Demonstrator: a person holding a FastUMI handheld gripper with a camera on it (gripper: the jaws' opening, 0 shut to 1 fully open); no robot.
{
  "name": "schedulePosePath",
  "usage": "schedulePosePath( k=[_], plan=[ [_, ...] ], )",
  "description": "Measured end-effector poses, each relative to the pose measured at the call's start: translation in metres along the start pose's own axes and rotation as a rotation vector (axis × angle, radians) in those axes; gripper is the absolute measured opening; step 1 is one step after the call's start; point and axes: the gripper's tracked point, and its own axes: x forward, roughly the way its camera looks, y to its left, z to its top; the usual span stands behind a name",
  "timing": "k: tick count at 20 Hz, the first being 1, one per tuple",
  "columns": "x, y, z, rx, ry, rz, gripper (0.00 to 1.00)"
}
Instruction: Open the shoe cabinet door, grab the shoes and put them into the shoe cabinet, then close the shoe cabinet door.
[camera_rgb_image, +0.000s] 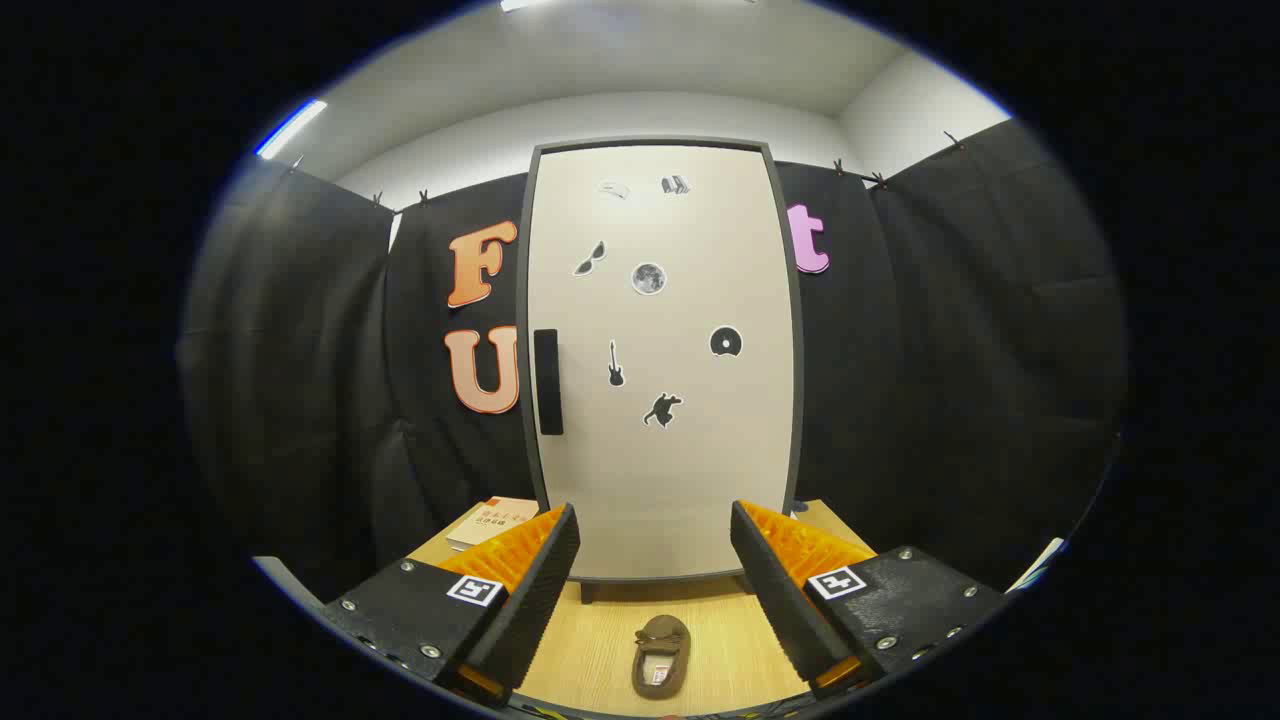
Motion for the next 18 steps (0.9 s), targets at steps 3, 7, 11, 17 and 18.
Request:
schedulePosePath(
  k=[3,7,11,17,18],
  plan=[
    [-0.001,0.001,0.001,0.000,0.000,0.009,0.95],
    [-0.002,0.001,0.003,-0.003,-0.014,0.018,0.95],
    [-0.002,0.001,-0.002,0.016,0.005,0.029,0.95],
    [-0.002,-0.007,-0.004,0.014,0.009,0.017,0.95],
    [0.000,-0.008,-0.003,0.015,0.009,0.015,0.95]
  ],
)
